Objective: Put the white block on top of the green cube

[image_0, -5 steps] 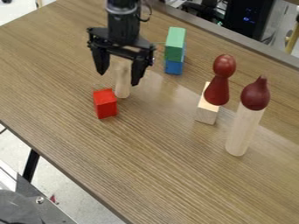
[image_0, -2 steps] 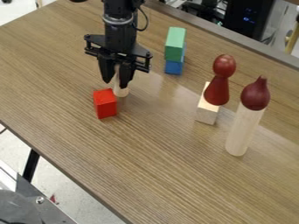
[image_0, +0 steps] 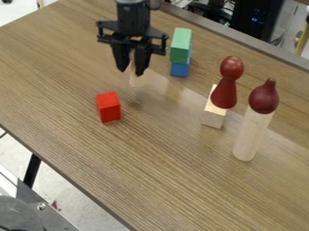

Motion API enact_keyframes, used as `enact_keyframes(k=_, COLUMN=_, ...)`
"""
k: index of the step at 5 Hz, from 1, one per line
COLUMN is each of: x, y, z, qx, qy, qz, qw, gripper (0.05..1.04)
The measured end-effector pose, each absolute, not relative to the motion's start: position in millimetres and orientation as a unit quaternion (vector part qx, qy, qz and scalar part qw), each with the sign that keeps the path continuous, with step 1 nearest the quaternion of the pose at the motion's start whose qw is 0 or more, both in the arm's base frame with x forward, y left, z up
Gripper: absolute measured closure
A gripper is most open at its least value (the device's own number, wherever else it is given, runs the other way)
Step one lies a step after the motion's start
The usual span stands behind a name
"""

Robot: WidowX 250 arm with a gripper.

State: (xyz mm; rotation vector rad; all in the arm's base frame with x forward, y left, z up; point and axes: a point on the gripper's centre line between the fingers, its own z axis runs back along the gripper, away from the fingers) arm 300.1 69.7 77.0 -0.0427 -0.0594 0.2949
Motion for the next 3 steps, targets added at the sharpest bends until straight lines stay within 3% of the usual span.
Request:
enact_keyframes(k=1, x=316, y=62, z=99, qx=-0.042, qy=-0.042, qz=0.144, qw=0.988, gripper=0.729)
enact_keyframes(k=2, x=336, y=49, z=107, qx=-0.062, qy=-0.028, qz=0.129, qw=0.989, gripper=0.729)
enact_keyframes(k=3, x=346, y=39, z=110, qx=-0.054, qy=-0.013, qz=0.106, qw=0.993, gripper=0.729)
